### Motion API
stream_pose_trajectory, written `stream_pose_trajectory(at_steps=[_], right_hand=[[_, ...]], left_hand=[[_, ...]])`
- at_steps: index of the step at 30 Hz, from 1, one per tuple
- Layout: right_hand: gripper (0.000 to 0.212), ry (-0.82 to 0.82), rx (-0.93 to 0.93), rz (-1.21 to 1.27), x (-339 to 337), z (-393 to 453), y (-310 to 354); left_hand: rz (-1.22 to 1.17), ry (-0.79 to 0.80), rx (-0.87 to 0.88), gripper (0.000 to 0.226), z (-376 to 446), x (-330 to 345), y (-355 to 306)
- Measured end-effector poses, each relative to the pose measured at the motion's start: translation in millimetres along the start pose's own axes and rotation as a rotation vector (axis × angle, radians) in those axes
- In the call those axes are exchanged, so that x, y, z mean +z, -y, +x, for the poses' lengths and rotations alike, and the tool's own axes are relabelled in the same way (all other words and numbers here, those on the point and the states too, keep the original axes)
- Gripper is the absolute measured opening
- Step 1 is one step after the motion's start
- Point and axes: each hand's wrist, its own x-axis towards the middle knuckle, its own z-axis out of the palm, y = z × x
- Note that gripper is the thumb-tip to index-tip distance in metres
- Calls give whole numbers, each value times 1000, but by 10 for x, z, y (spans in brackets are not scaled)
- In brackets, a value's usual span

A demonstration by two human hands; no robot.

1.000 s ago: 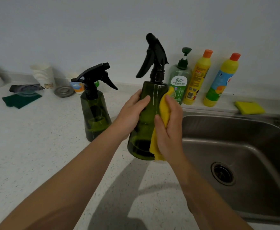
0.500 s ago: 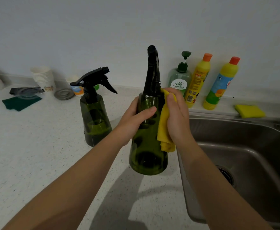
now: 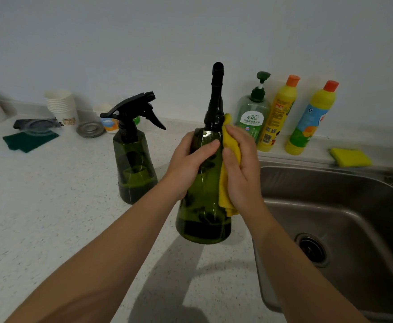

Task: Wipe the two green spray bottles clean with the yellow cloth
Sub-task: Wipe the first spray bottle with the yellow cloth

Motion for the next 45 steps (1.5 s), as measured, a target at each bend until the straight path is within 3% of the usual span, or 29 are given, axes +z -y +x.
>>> stream_pose_trajectory(at_steps=[5,9,15,22,26,29,37,45], right_hand=[[47,110,67,-135,98,-383,-38],[41,170,24,-233,150,-594,-76],[47,20,89,-125,122,-396,-69],[40,-69,195,133,44,-190,51],[34,-79,188,281,41,-158,147],[33,-72,183,321,32,-109,130],[35,-24,-19,-51,90,-71,-8],[49,178,123,-73,100,-540,-94]], left_hand=[[0,-120,27,21,53,-29,-49],[54,-183,33,26,65,-11,-63],[21,28,-125,25,3,-9,-85],[56,146,-22,16,-68,-147,-83],[25,205,-23,30,-72,-133,-42],[39,238,-47,25,-73,-100,-29],[21,46,-45,14,-16,-40,17],[-24,-148,-58,12,24,-93,23]])
